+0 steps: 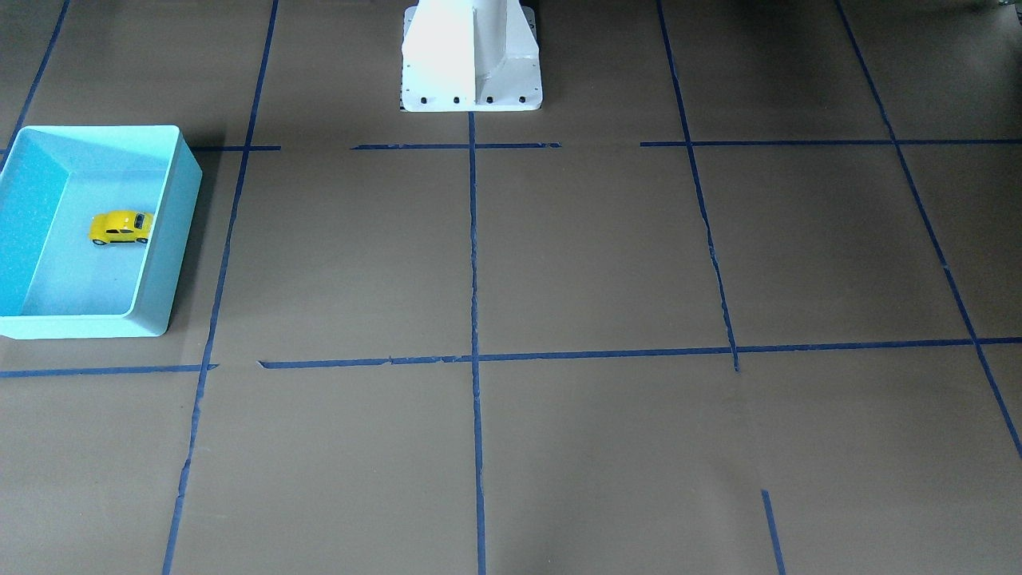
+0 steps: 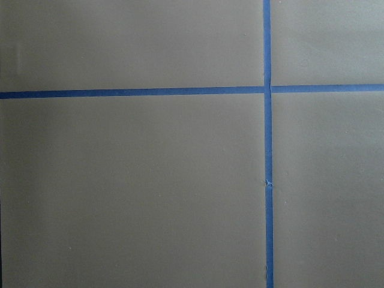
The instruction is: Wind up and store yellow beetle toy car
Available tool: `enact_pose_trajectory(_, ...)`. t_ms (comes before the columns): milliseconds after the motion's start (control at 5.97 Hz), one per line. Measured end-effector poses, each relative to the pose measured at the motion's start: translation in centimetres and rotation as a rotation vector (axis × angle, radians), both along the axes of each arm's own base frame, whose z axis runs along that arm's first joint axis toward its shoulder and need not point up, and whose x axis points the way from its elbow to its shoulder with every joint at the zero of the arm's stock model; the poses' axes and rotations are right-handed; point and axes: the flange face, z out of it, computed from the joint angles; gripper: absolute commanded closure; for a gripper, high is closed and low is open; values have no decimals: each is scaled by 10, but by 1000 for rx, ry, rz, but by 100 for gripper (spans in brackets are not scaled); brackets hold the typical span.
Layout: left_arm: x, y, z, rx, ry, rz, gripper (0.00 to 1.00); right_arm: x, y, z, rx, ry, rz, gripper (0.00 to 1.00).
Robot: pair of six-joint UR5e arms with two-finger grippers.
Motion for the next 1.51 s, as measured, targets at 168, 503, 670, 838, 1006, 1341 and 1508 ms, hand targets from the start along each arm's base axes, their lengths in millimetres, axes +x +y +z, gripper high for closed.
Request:
enact_pose_trajectory(168, 0, 0, 0, 0, 0, 0, 0, 0, 0, 1, -1, -4, -1, 0)
enact_pose_trajectory(503, 0, -1, -2, 3, 0, 0, 0, -1, 0, 0, 0, -9, -1, 0)
enact_pose_trajectory(670, 0, -1, -2, 3, 0, 0, 0, -1, 0, 0, 0, -9, -1, 0)
enact_pose_trajectory(838, 0, 0, -1, 2, 0, -1, 0, -1, 0, 0, 0, -10, -2, 0)
enact_pose_trajectory(1006, 0, 0, -1, 1, 0, -1, 0, -1, 0, 0, 2, -11, -2, 0)
enact_pose_trajectory(1341, 0, 0, 0, 0, 0, -1, 0, -1, 0, -1, 3, -15, -1, 0)
enact_pose_trajectory(1508, 0, 0, 0, 0, 0, 0, 0, -1, 0, -1, 3, -16, -1, 0)
